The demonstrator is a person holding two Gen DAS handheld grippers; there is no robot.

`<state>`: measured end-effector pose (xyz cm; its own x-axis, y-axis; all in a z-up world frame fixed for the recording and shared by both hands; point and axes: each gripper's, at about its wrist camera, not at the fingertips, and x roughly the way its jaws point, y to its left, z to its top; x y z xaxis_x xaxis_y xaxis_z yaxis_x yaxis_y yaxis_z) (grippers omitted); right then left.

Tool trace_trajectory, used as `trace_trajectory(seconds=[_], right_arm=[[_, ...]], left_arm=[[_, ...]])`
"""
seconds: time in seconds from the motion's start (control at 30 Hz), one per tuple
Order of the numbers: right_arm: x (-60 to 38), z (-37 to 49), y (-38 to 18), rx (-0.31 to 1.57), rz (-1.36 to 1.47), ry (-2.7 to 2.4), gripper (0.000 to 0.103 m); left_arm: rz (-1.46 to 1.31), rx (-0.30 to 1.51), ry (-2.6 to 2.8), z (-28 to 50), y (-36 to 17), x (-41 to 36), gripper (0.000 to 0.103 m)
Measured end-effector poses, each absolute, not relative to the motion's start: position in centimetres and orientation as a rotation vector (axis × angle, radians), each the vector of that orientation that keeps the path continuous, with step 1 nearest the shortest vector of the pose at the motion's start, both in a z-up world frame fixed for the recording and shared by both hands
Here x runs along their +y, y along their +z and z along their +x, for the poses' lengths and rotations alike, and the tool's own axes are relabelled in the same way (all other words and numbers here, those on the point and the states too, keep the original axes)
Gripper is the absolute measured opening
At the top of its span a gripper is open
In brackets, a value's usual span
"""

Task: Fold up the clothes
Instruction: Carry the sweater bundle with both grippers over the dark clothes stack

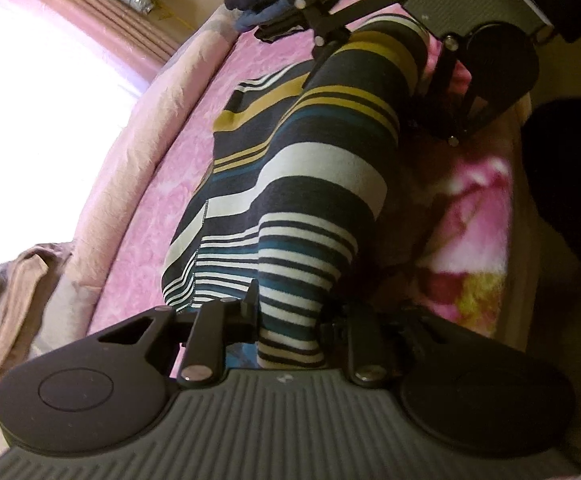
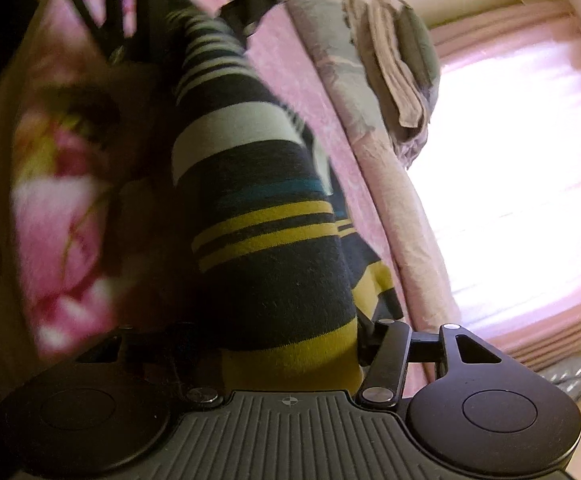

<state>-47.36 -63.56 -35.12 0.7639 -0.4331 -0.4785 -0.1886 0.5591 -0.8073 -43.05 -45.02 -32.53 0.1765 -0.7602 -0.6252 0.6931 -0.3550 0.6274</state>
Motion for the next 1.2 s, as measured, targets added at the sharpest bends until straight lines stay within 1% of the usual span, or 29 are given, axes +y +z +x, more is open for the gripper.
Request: trace_trajectory(seconds=[0.17, 0.27, 0.4, 0.63, 0.77, 0.93, 1.2], right_arm=[[-64.0, -46.6, -32.7, 0.744, -0.94, -0.106, 0.052], [-64.2, -46.2, -30.6, 0.804, -0.918, -0.061, 0.051], [-64.5, -45.9, -25.2, 0.865, -0.89, -0.018, 0.05], [-66.0, -47.1, -14.6, 0.946, -0.795, 0.014, 0.049], [-67.7, -49.2, -9.4, 0.966, -0.738, -0.014, 0.049], [-71.2, -52.9, -3.9, 0.956, -0.723, -0.081, 0.049], [-77.5, -57.7, 2.5, 0.941, -0.746, -0.229, 0.05]], left_arm=[[1.233, -0.06, -1.573, -42.1, -30.8, -45.6, 0.019], [1.261, -0.025, -1.593, -42.3, -29.0, -45.7, 0.019], [1.286, 0.026, -1.616, -42.2, -23.1, -46.5, 0.018], [1.336, 0.064, -1.675, -43.5, -12.8, -48.8, 0.018], [1.359, 0.043, -1.706, -45.8, -8.1, -51.1, 0.018], [1.362, -0.032, -1.729, -49.9, -3.0, -54.7, 0.018], [1.314, -0.215, -1.771, -55.1, 2.0, -60.8, 0.019]])
